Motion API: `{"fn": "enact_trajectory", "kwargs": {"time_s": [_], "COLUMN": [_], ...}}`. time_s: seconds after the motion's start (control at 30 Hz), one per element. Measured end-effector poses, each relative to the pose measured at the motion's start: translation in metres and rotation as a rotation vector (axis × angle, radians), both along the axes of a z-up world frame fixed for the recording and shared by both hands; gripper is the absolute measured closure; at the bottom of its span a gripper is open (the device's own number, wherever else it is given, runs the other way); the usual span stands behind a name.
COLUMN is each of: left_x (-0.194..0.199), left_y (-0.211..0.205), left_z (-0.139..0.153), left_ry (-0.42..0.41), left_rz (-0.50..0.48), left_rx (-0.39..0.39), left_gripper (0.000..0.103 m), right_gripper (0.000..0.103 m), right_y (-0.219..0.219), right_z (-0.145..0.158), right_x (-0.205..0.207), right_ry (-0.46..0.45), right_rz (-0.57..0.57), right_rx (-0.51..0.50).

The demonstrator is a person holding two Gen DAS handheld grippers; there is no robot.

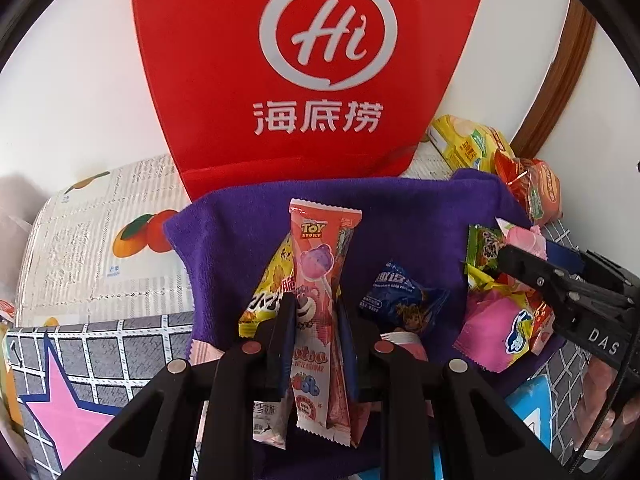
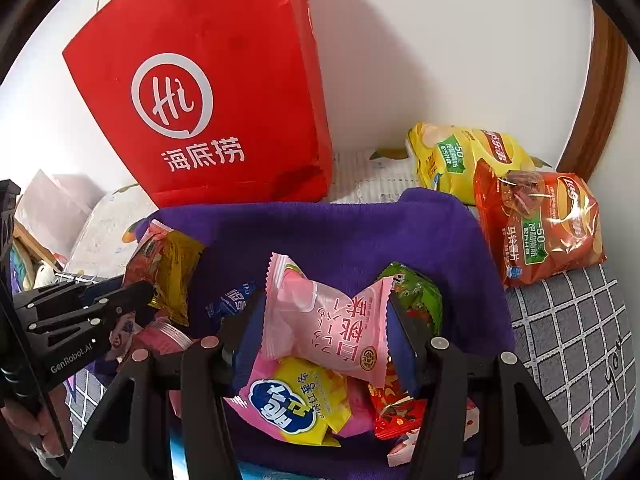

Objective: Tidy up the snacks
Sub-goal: 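Carry the Lotso wafer bar and pink wrapper over the purple cloth with both tools, then open both tools to release the snacks onto the purple cloth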

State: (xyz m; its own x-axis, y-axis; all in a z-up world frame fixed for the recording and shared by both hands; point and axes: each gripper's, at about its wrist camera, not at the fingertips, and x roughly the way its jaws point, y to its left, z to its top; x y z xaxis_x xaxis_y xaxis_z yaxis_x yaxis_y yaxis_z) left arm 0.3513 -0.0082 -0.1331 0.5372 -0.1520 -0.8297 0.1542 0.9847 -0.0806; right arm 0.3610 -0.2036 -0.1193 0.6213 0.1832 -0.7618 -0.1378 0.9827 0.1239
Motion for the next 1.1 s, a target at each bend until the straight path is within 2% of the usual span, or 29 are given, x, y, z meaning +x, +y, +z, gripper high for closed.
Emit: {"fn": "enact_trajectory", "kwargs": {"time_s": [0.5, 0.63, 0.83, 0.93, 1.0, 1.03, 1.1], "left_x": [0.001, -0.001, -0.004, -0.009, -0.014, -0.016, -0.019], "left_y": [0.001, 0.001, 0.001, 0.002, 0.002, 0.002, 0.002], "left_z": [-0.006, -0.005, 0.0, 0.006, 0.012, 0.015, 0.02], "left_ry": [0.019, 0.019, 0.013, 0.001, -0.018, -0.024, -0.028], "left_rz": [0.0, -0.001, -0.005, -0.014, -0.013, -0.013, -0.015], "left_rx": [-0.007, -0.005, 0.004, -0.009, -0.001, 0.002, -0.003], "left_gripper": [0.082, 0.082, 0.079, 0.069, 0.054, 0.052, 0.052], "right_gripper": [0.043, 0.039, 0.034, 0.033, 0.028, 0.024, 0.023], "right_y": [0.004, 0.009, 0.012, 0.012, 0.012, 0.012, 0.012], "right_z": [-0.002, 0.001, 0.004, 0.007, 0.01, 0.012, 0.018], "right_x": [0.001, -0.001, -0.004, -0.006, -0.009, -0.01, -0.014], "right_ry": [0.021, 0.021, 0.031, 0.031, 0.026, 0.02, 0.005], "right_rz": [0.009, 0.022, 0.013, -0.001, -0.005, -0.008, -0.018], "right_rx": [-0.024, -0.062, -0.061, -0.046, -0.038, -0.037, -0.04]}}
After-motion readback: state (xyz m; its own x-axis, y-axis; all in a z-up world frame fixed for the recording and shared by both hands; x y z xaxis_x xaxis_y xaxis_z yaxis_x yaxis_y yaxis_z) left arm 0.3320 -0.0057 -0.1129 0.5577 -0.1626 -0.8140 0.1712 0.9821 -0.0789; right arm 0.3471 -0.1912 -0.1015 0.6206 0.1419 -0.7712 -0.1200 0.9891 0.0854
